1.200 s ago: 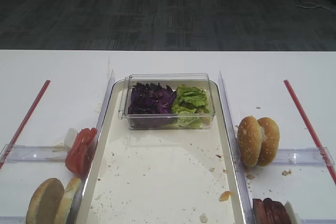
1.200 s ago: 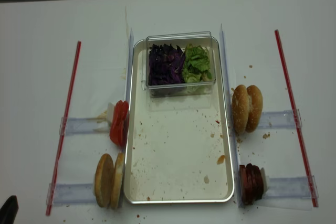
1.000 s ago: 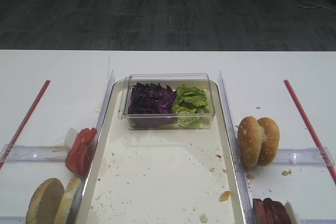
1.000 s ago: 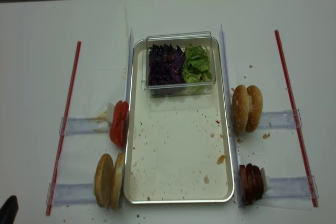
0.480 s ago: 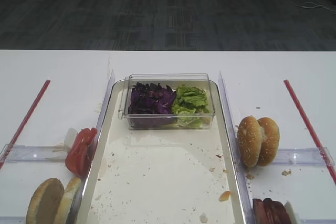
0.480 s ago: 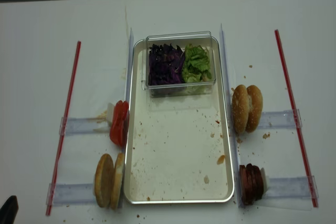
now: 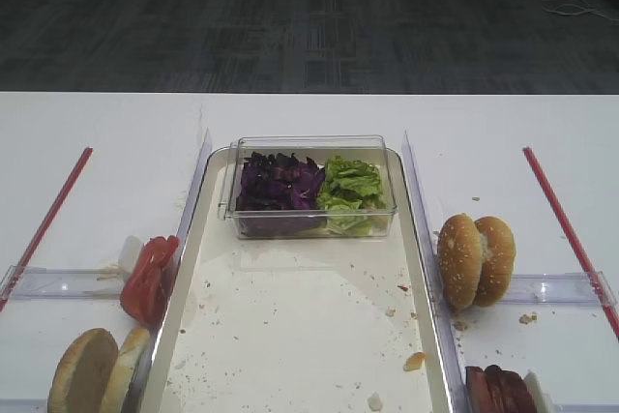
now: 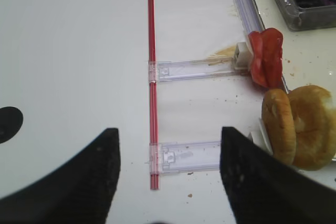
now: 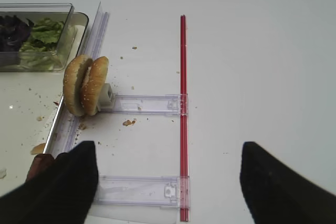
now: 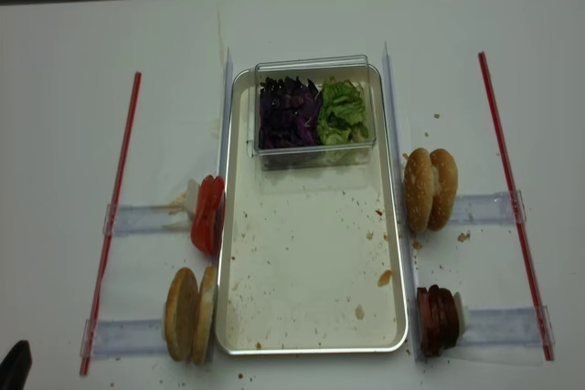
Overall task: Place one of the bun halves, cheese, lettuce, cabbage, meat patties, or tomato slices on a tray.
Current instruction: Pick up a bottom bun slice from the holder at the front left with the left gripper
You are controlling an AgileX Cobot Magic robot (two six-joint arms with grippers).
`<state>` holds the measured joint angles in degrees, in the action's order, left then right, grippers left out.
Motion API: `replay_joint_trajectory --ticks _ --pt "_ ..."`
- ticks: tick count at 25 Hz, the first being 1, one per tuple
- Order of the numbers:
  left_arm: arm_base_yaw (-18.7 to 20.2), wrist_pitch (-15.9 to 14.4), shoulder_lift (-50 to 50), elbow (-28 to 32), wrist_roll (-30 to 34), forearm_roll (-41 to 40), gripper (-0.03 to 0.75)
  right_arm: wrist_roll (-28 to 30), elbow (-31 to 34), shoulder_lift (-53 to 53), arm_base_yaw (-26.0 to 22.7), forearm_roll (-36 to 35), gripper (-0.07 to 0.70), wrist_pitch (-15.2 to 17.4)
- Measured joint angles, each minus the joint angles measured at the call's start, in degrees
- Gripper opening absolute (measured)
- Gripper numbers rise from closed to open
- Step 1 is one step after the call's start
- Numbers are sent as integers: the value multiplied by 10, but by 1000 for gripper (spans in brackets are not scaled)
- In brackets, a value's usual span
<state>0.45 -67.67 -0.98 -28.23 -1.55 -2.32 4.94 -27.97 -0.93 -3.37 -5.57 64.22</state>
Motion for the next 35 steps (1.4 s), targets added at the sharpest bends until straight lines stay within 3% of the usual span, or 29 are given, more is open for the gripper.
replay_joint_trajectory --ticks 6,23,35 --pt "0 -3 54 0 -7 0 419 0 0 0 0 0 590 0" --pt "0 17 518 0 -11 -2 419 0 0 0 0 0 590 0" --pt "0 50 622 -34 -29 -2 419 0 0 0 0 0 590 0"
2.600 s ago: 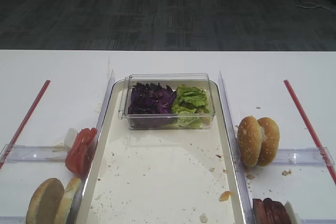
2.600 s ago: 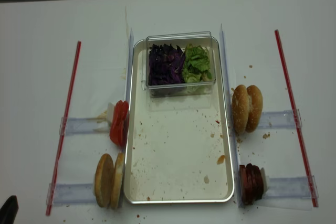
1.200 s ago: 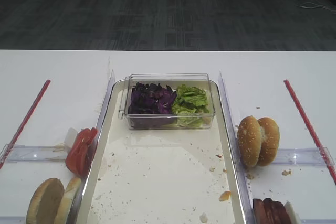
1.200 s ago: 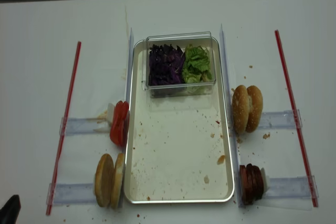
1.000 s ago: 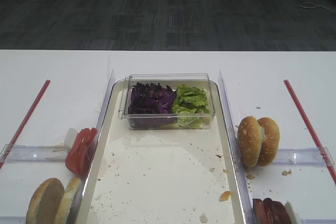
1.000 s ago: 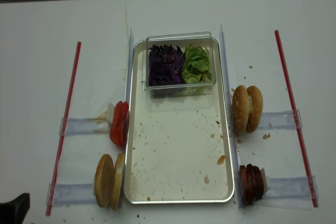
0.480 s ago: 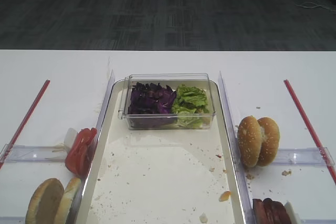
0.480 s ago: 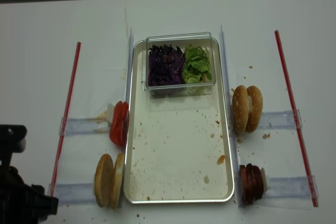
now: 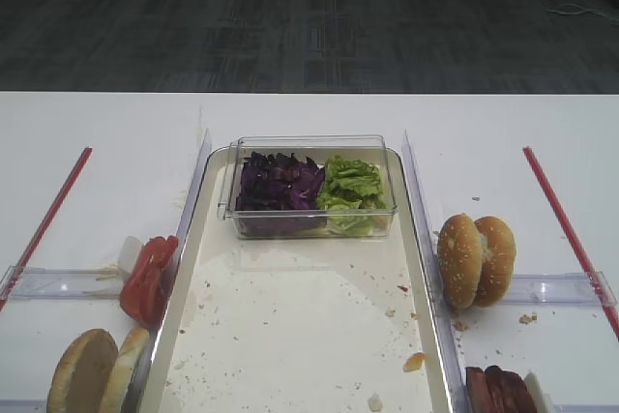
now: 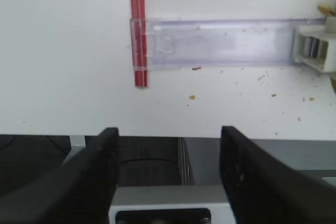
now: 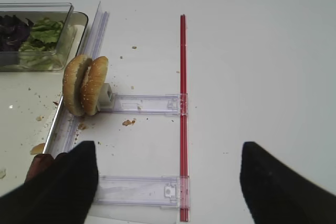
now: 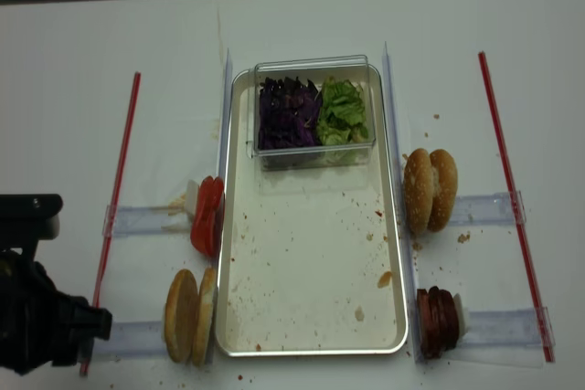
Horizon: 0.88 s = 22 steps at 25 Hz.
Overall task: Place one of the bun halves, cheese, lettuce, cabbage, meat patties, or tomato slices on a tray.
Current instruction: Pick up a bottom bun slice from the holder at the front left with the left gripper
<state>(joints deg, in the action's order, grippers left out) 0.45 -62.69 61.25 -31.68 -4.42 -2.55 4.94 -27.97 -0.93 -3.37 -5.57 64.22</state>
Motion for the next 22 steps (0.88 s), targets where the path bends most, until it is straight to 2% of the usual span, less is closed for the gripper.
replay_joint_trajectory --ticks 7,12,15,20,22 --pt "0 7 53 -54 0 0 419 0 0 0 0 0 590 0" --pt "17 -9 53 -84 7 33 419 -1 0 0 0 0 590 0" --pt "59 -11 54 -102 7 68 419 -1 0 0 0 0 590 0" --pt "185 -9 55 -128 -43 84 419 -1 0 0 0 0 590 0" --pt "239 3 55 -135 -84 81 419 -1 0 0 0 0 590 0"
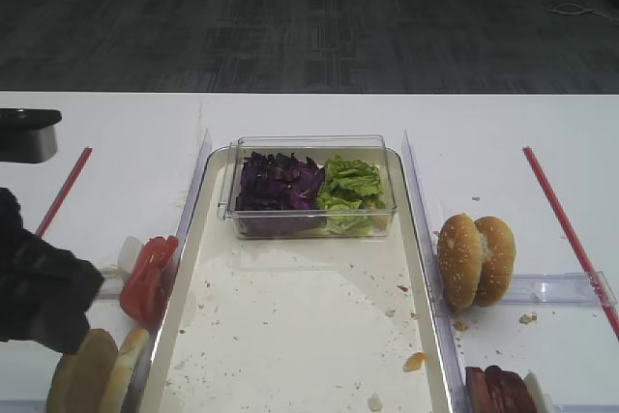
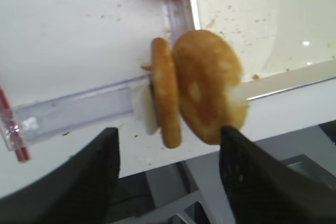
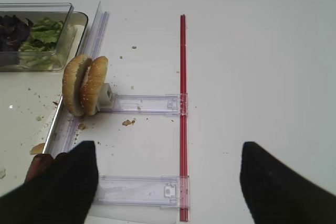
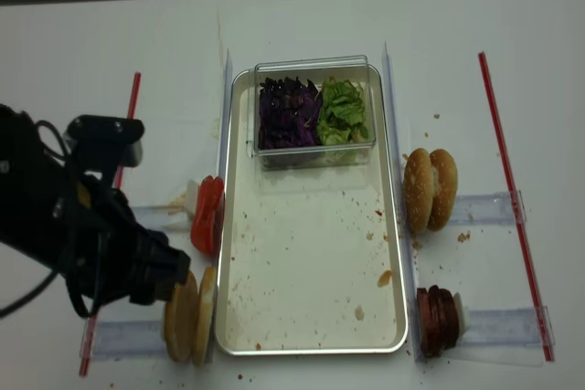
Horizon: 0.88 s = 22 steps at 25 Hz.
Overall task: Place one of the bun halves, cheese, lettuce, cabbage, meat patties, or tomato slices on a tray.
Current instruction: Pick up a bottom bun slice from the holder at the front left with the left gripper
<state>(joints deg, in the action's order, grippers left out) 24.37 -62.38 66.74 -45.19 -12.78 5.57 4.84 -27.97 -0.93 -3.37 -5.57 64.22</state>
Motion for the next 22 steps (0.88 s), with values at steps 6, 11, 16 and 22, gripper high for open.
replay_joint_trajectory --ticks 6,11,16,22 --pt "127 40 16 -6 -117 -14 419 -1 0 0 0 0 590 0" --pt "166 55 65 -7 -146 -23 419 -1 0 0 0 0 590 0" --pt "170 69 108 -7 -155 -38 419 -1 0 0 0 0 590 0" --pt "170 77 160 -8 -155 -56 419 -1 0 0 0 0 590 0"
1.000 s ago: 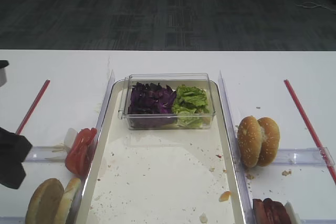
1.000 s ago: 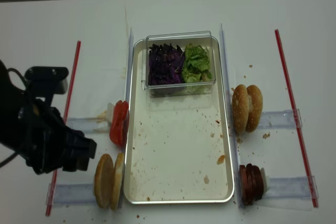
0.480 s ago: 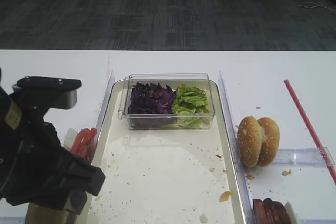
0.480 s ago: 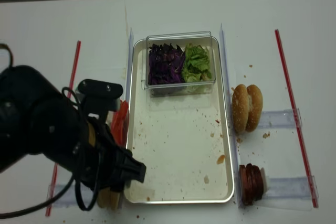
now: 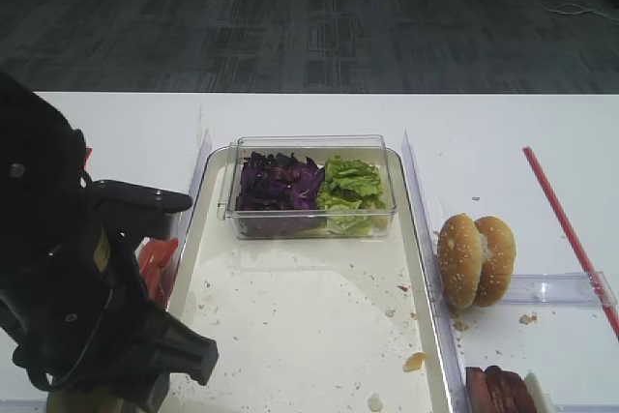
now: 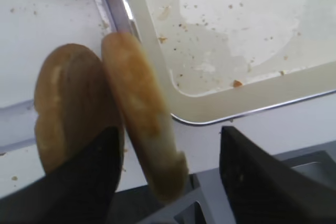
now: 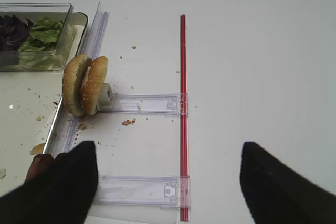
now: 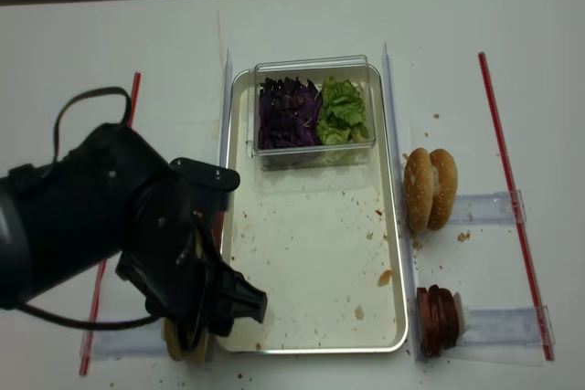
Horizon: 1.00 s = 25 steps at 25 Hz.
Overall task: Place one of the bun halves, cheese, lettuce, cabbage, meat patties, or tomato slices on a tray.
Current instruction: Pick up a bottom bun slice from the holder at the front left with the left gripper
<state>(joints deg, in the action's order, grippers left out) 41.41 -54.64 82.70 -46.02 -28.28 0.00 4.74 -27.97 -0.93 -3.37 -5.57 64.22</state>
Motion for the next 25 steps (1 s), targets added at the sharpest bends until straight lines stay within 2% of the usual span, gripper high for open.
replay_joint_trajectory --ticks 8,11,14,17,25 --pt "0 6 50 -2 -2 -27 405 0 0 0 0 0 590 0" --pt "0 7 52 -3 -2 -35 331 0 0 0 0 0 590 0" --pt "0 6 52 -3 -2 -45 208 0 0 0 0 0 590 0" --pt "0 4 52 -3 -2 -51 132 0 0 0 0 0 590 0" --pt "0 2 52 -8 -4 -54 108 0 0 0 0 0 590 0"
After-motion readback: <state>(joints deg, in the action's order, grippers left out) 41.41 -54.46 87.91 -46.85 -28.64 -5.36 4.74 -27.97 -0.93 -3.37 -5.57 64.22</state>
